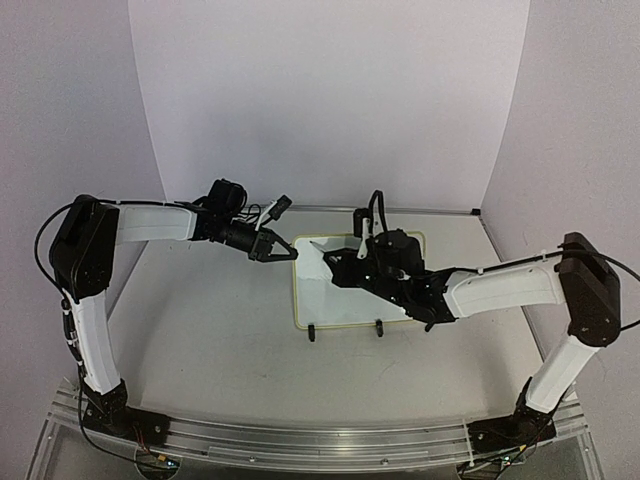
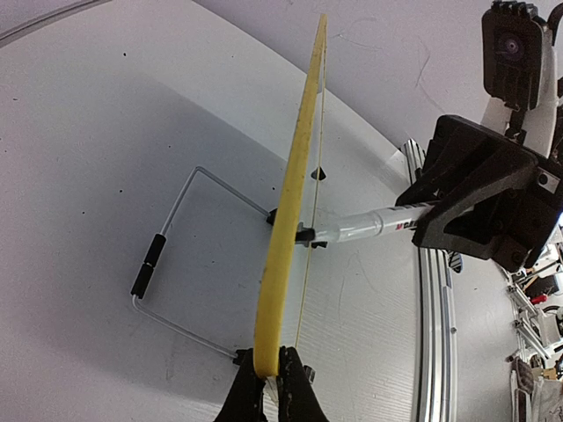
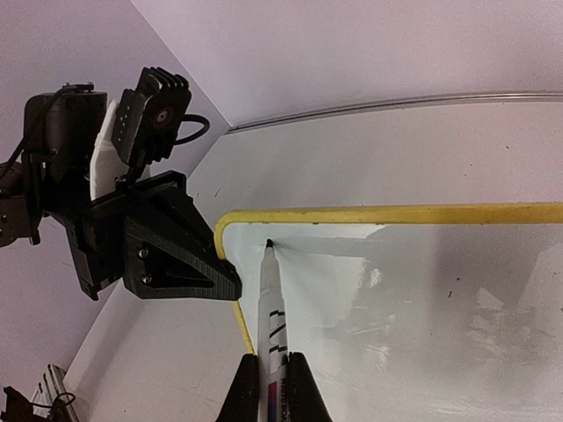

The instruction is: Write a sentence on the whiteboard

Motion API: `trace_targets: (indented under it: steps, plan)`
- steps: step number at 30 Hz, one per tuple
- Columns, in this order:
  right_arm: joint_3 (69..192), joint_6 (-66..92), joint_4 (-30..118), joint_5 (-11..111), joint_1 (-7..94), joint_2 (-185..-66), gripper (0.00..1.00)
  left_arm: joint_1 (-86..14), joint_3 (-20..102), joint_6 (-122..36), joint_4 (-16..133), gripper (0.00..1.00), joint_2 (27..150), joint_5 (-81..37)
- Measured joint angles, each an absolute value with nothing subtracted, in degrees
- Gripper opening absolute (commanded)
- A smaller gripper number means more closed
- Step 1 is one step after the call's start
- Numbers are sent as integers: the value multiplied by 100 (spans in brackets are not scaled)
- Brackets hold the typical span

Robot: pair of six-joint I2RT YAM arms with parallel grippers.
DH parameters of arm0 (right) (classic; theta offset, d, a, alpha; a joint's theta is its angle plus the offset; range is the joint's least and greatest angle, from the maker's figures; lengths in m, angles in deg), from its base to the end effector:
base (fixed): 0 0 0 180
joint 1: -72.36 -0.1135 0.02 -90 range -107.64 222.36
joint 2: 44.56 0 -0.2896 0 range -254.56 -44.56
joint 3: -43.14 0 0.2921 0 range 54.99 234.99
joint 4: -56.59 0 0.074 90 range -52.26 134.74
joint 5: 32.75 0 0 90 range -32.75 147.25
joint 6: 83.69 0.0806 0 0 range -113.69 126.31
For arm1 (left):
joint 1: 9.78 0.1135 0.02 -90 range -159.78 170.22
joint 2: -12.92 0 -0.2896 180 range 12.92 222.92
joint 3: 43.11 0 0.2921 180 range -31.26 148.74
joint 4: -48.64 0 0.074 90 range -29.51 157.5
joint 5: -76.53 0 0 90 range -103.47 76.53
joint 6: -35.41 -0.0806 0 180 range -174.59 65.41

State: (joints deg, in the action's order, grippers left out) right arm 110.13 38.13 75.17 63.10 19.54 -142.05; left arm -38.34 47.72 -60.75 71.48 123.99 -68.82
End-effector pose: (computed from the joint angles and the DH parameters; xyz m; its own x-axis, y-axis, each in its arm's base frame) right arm 0.2847 0.3618 0.2205 -0.4922 0.2190 -0.8425 -0.5565 0.6651 0.4980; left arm 0.3949 -0.2904 0.2008 -0.5106 0.3474 -0.7865 0.8593 0.1759 -0.4803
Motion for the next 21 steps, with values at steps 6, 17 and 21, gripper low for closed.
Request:
trace_targets:
  steps: [6, 17, 21]
  plan:
    - [11160, 3807, 7511, 6296, 1926, -14322, 0, -3834, 4772, -6075, 7148, 0, 12399, -6878]
    - [11347, 3810, 7489, 5956, 1907, -14562, 0, -3834, 4774, -6078, 7150, 0, 12399, -6874]
    - [11347, 3829, 7461, 5867, 1889, -14596, 0, -3834, 4775, -6086, 7152, 0, 12399, -6875]
